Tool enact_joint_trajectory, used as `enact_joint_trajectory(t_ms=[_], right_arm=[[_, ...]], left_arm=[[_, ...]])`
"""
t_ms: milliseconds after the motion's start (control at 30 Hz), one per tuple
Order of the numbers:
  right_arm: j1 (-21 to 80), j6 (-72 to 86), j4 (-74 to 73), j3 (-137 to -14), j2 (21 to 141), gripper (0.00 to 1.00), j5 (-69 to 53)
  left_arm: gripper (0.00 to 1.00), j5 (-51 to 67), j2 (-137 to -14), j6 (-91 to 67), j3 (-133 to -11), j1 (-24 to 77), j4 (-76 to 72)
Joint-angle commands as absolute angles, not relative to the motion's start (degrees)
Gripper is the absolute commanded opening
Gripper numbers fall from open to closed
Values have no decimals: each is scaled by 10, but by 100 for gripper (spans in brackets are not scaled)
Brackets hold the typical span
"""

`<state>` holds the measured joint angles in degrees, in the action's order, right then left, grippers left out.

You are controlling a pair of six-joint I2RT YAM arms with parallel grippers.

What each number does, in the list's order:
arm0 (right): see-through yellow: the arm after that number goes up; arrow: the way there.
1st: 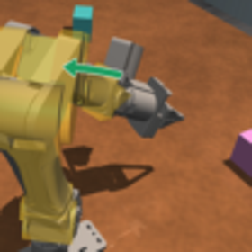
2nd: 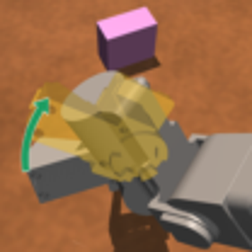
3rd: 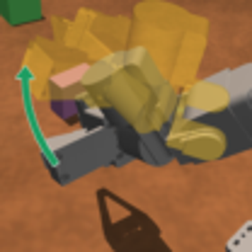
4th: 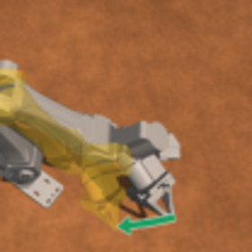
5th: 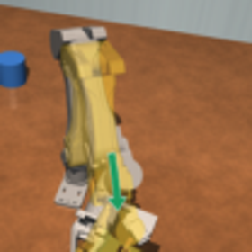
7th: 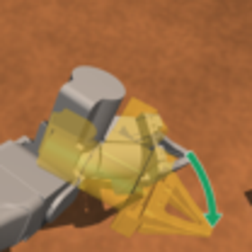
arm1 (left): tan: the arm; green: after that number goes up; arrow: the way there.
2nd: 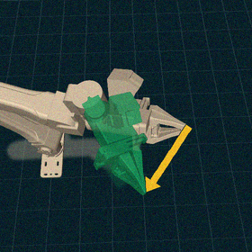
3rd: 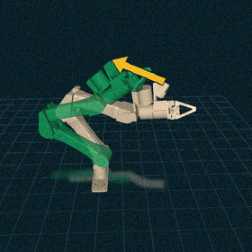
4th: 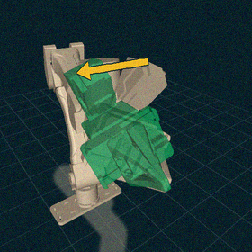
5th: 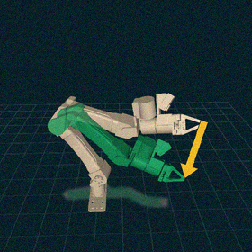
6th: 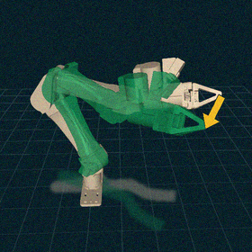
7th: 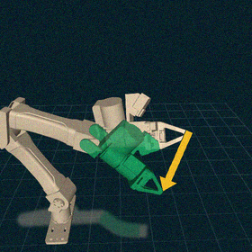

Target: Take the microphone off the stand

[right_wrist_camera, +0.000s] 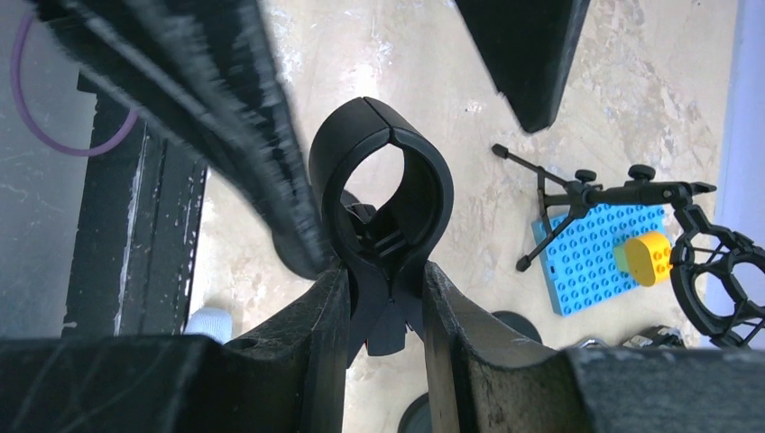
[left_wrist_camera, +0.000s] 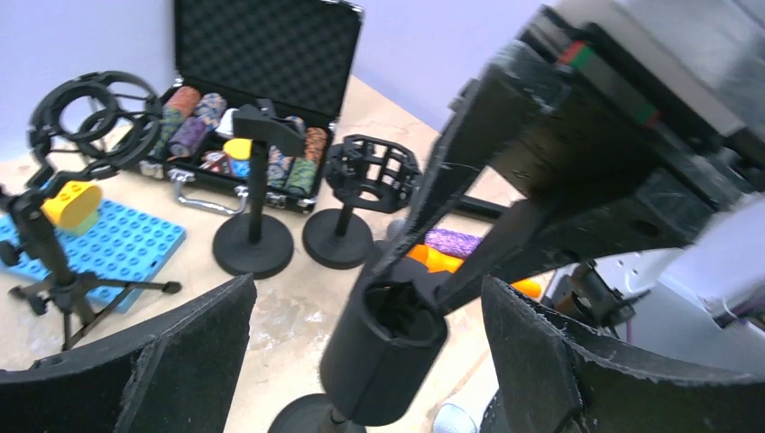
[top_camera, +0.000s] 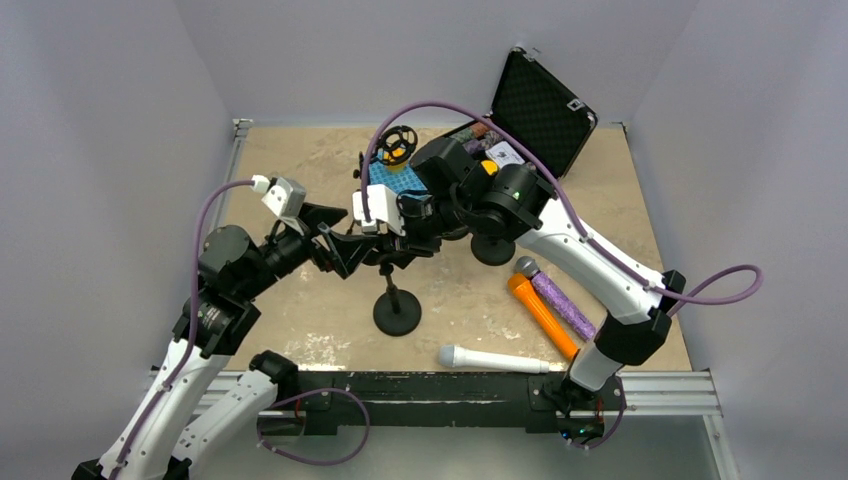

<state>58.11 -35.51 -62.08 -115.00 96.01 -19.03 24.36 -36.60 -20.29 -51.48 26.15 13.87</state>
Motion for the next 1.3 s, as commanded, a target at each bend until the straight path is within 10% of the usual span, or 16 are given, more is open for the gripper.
enact_joint_trajectory(t_ms=[0, 300, 867, 1100, 1267], right_arm=[[589, -347, -712, -1107, 1031, 0, -180], [589, -354, -712, -1089, 1032, 0, -185], [588, -330, -704, -1047, 1053, 0, -206], [580, -294, -674, -1085, 1003, 70, -161], [551, -250, -665, -1127, 954, 86, -126]], left_arm=[[97, 307, -366, -178, -506, 264, 111], [95, 165, -362, -231, -426, 263, 198], [100, 322, -292, -142, -398, 264, 218], [100, 307, -276, -119, -411, 264, 249], [100, 300, -298, -79, -454, 263, 242]])
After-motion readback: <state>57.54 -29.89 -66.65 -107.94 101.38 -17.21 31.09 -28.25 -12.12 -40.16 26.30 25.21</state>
